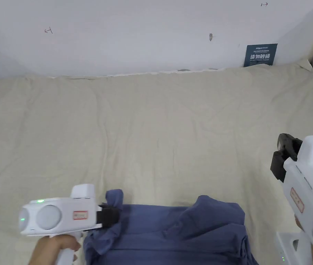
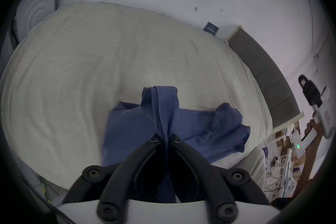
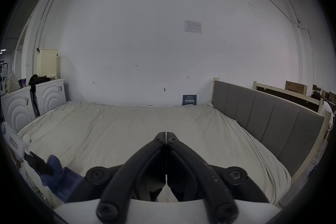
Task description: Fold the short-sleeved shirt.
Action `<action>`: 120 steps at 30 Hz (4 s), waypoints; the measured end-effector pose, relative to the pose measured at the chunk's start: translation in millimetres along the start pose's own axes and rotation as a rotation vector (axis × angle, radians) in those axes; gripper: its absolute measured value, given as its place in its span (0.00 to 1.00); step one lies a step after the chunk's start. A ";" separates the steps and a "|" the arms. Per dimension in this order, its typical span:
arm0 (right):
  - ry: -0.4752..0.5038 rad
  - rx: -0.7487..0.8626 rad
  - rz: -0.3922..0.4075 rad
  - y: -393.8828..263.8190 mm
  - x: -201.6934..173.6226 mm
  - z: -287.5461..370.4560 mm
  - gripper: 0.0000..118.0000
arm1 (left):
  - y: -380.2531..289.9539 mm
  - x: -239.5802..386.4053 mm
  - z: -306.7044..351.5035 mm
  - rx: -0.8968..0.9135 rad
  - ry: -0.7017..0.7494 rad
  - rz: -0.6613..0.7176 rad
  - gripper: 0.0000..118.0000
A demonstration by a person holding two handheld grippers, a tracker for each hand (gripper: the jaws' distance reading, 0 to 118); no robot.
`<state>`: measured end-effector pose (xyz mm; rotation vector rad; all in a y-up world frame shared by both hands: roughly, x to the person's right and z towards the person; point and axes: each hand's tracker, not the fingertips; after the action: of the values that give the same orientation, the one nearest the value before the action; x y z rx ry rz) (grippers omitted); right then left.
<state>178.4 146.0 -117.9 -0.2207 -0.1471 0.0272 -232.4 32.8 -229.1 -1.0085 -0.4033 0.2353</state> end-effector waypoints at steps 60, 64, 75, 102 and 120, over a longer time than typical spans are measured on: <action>-0.052 -0.035 -0.019 -6.6 31.0 3.6 0.01 | -48.9 57.0 -43.4 0.166 -0.049 0.056 0.00; -0.044 -0.032 -0.019 -5.4 27.1 2.2 0.01 | -29.7 5.7 -11.2 0.187 -0.134 0.186 0.01; -0.023 -0.048 -0.007 -6.2 15.8 -5.2 0.01 | -38.6 -93.3 -19.3 0.024 -0.078 0.292 0.96; 0.016 -0.066 -0.004 -2.4 2.0 -15.7 0.01 | -35.2 -88.9 6.0 0.125 0.033 0.098 0.10; 0.023 -0.039 -0.034 -3.5 11.7 -1.8 0.01 | -19.5 69.2 -8.0 0.092 0.082 -0.145 0.10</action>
<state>190.3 142.7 -117.2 -0.2577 -0.1287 -0.0125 -166.3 42.3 -201.1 -0.8909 -0.3852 0.0809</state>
